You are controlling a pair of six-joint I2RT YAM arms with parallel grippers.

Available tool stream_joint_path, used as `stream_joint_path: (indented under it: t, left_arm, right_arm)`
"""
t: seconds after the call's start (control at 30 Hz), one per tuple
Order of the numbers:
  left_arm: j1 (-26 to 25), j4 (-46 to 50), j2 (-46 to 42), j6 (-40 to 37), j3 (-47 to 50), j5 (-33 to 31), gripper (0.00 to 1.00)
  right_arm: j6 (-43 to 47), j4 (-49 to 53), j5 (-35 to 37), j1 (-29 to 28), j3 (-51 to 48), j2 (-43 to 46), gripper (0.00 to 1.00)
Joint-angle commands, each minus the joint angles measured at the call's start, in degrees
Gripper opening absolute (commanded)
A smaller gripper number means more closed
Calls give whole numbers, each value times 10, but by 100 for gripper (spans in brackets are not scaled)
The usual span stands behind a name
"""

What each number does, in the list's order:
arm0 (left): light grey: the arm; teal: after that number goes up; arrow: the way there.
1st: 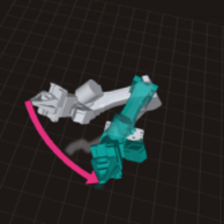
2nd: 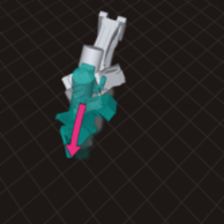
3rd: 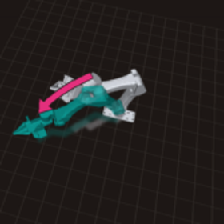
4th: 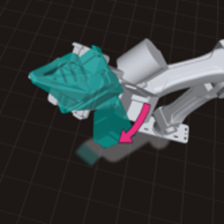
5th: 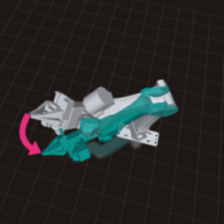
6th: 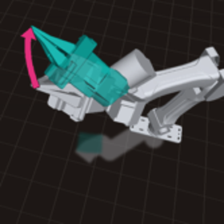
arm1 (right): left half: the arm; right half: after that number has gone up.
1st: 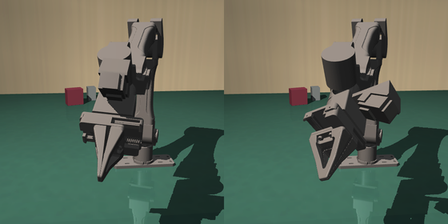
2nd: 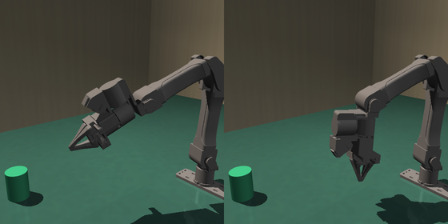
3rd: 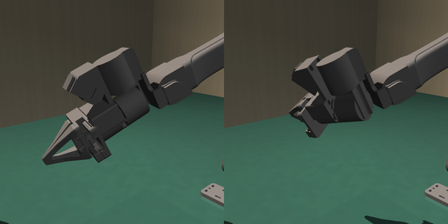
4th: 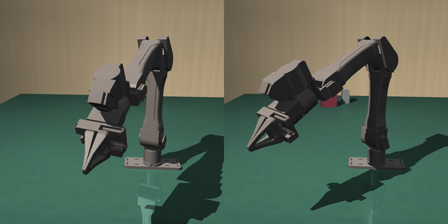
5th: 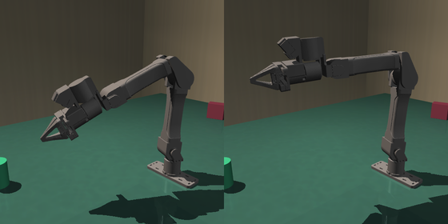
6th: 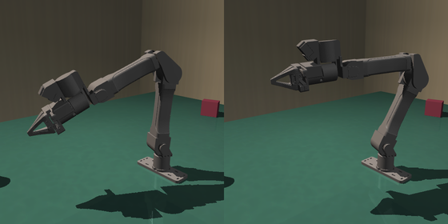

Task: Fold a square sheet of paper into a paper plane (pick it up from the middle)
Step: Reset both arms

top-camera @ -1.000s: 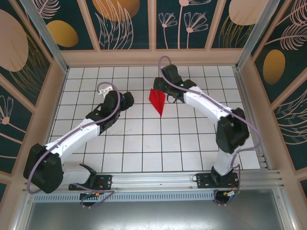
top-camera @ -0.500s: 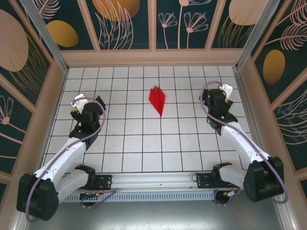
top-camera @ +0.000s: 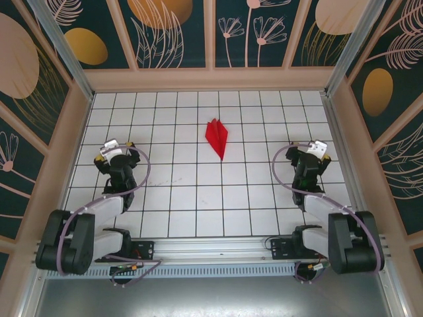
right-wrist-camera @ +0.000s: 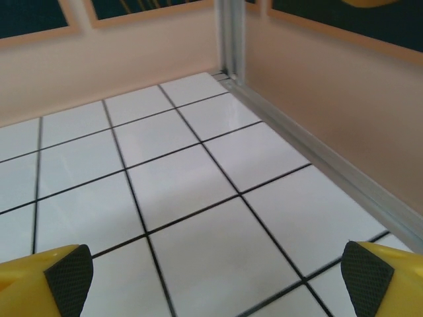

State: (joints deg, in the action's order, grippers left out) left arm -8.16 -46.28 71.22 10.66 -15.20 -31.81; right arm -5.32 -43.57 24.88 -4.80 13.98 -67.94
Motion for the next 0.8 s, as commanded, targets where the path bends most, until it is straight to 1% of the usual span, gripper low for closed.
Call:
stream_joint_path:
  t: [0.0, 0.07, 0.17, 0.2, 0.33, 0.47, 0.57, 0.6, 0.63, 0.67, 0.77]
  left_arm:
    - [6, -118, 35, -49, 0, 81, 98]
    - [13, -144, 54, -64, 4, 102, 99]
    - [34, -194, 70, -71, 19, 150, 99]
    - [41, -200, 71, -73, 22, 172, 98]
    - [60, -229, 89, -74, 26, 223, 98]
    - [72, -267, 129, -66, 27, 244, 98]
    - [75, -297, 162, -64, 29, 251, 98]
    - [76, -282, 156, -64, 27, 255, 99]
    - [77, -288, 158, -64, 28, 254, 99]
    - [77, -290, 159, -63, 28, 250, 98]
    - [77, -272, 161, -58, 18, 233, 98]
  right_arm:
    - [40, -147, -57, 5, -12, -44, 99]
    - [53, -174, -70, 5, -10, -73, 99]
    - [63, -207, -90, 6, -7, -109, 99]
    - [64, -217, -97, 6, -8, -119, 99]
    - [66, -259, -120, 9, -14, -153, 99]
    - [61, -265, -152, 23, -13, -168, 99]
    - [51, -302, -180, 39, -27, -181, 99]
    - [52, -322, -182, 40, -32, -195, 99]
    - [54, -337, -184, 39, -32, -208, 99]
    - [53, -317, -186, 40, -28, -201, 99]
    - [50, -308, -183, 42, -22, -204, 99]
